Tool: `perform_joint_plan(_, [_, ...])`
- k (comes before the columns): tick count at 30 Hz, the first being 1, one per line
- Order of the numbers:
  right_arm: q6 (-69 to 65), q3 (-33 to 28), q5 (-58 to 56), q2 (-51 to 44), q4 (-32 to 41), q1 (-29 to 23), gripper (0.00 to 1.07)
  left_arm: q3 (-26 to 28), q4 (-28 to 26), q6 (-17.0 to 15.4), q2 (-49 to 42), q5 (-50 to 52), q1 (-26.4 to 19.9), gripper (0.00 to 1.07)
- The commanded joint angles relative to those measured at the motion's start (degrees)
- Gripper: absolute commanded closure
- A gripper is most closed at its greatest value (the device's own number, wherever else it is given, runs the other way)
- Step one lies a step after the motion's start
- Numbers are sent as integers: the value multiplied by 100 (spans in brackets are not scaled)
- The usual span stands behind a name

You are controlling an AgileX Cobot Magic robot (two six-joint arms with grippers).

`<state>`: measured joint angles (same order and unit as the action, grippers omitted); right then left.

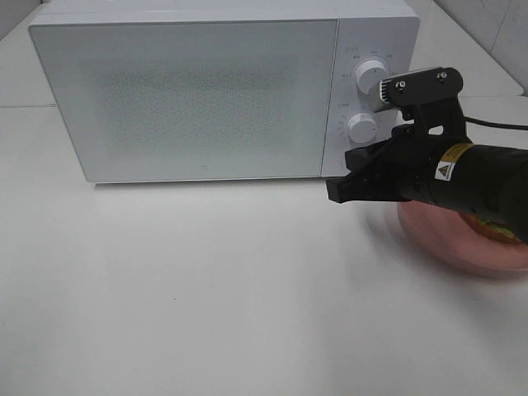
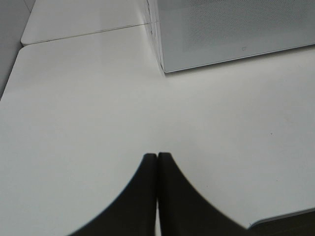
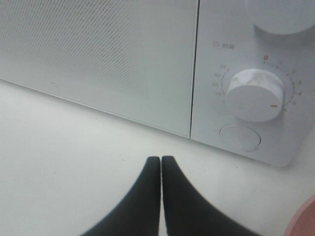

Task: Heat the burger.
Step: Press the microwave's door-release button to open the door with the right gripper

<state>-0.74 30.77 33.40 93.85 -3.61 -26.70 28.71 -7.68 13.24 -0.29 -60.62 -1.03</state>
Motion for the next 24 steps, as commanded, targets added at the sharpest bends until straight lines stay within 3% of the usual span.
perform_joint_plan(1, [-350,23,246,183,-46,-17,107,-11,-23,-23,-132,86,34,106])
perform_joint_plan(24, [-5019,29,2418,1495,132,-17,107,-11,-23,-23,-132,86,34,106])
